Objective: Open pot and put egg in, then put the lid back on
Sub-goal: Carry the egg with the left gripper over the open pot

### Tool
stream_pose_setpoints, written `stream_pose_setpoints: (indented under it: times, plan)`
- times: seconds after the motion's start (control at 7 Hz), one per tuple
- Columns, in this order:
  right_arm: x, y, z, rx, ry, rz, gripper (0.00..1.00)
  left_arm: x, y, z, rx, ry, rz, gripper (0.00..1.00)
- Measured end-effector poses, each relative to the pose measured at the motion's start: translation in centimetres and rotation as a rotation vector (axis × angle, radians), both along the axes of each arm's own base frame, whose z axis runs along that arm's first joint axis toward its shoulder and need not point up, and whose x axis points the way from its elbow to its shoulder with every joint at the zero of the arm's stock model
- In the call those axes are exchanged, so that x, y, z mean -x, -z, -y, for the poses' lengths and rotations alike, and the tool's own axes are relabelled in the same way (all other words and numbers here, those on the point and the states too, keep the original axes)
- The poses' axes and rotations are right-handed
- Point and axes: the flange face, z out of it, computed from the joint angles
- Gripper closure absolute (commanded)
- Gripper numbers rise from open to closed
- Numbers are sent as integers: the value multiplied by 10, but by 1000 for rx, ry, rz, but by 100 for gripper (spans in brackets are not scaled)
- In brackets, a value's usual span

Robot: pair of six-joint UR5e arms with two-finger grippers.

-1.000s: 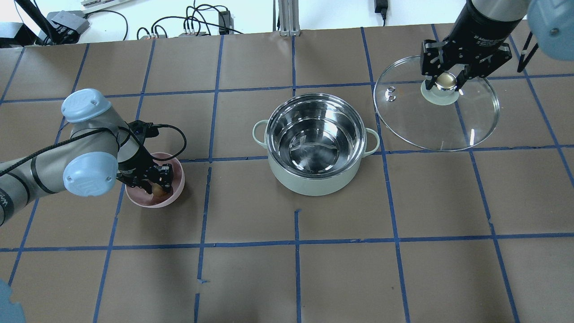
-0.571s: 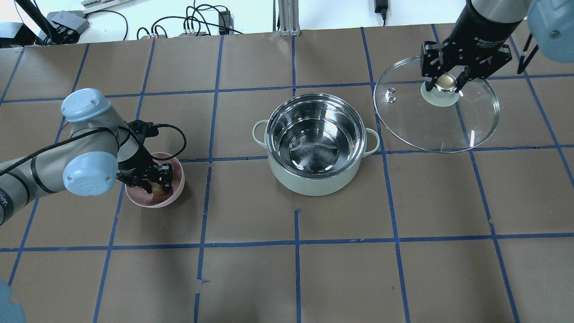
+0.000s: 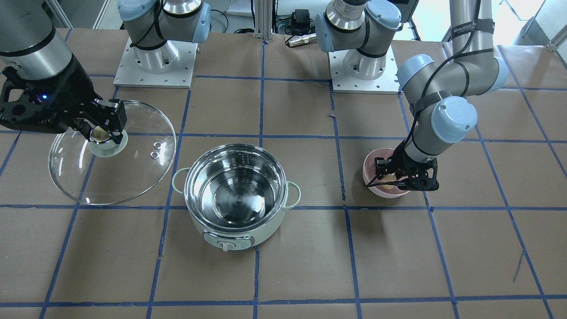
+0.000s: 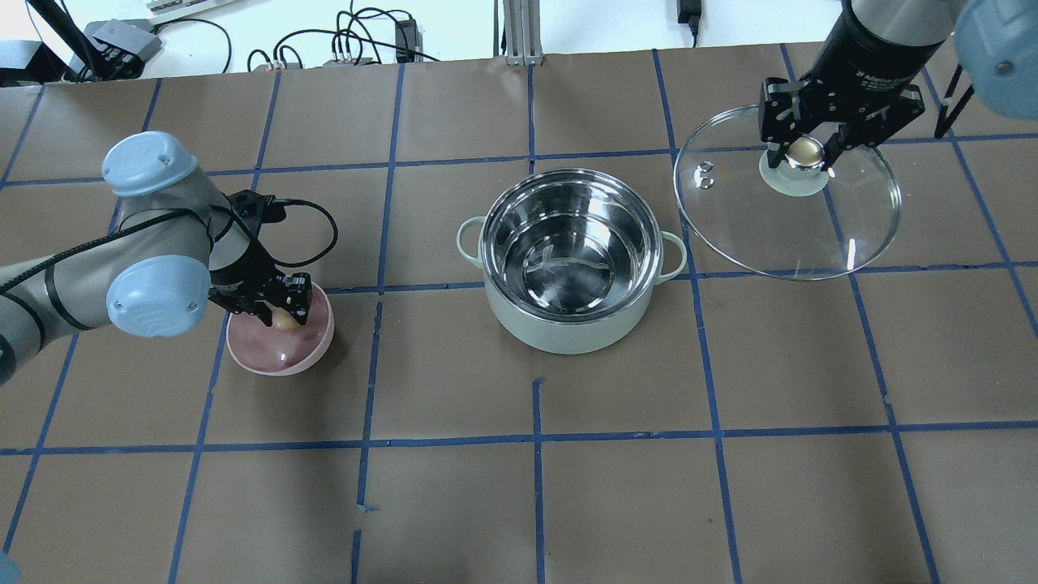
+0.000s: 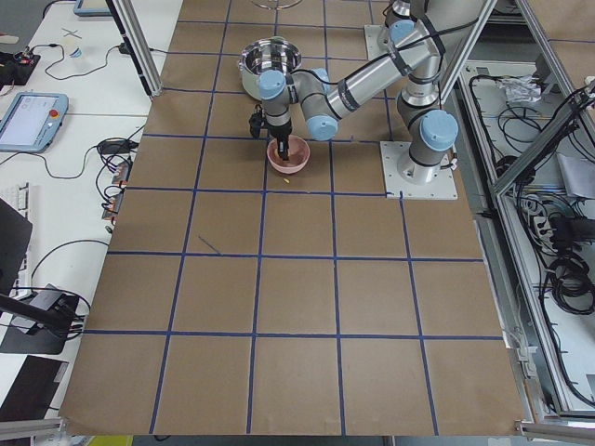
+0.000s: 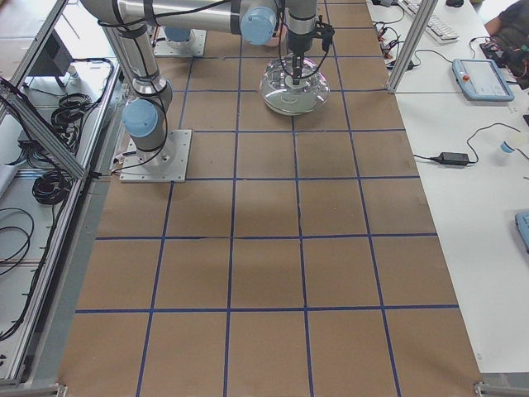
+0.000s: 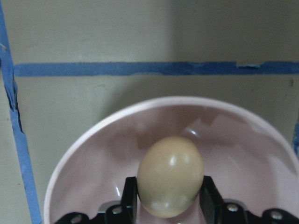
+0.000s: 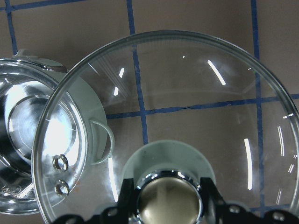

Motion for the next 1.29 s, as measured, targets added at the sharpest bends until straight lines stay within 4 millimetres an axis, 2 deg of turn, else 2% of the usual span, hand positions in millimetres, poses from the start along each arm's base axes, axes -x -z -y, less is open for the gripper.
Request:
stream_pose_setpoints:
  times: [0.14,0.29,0.57,0.71,0.86,1.14,1.29]
  plan:
    - [0,0,-1,0,1,1,83,17,-25,4,17,17,9,84]
    - [0,-1,-2,0,3,1,83,40,-58,12,33,27,15,86]
    - [-1,0,-3,-1,5,1,83,106,-123,34,106,6,17,89]
    - [-1,0,-4,-1,5,2,83,140,-146,44,151,13,7,93]
    - [-1,0,-3,1,5,2,83,174,-161,58,185,19,-12,97]
    - [1,-3,-2,10,0,-4,84,246,-170,75,234,5,-52,99]
    - [6,-3,-2,9,4,-10,84,276,-170,79,265,0,-93,99]
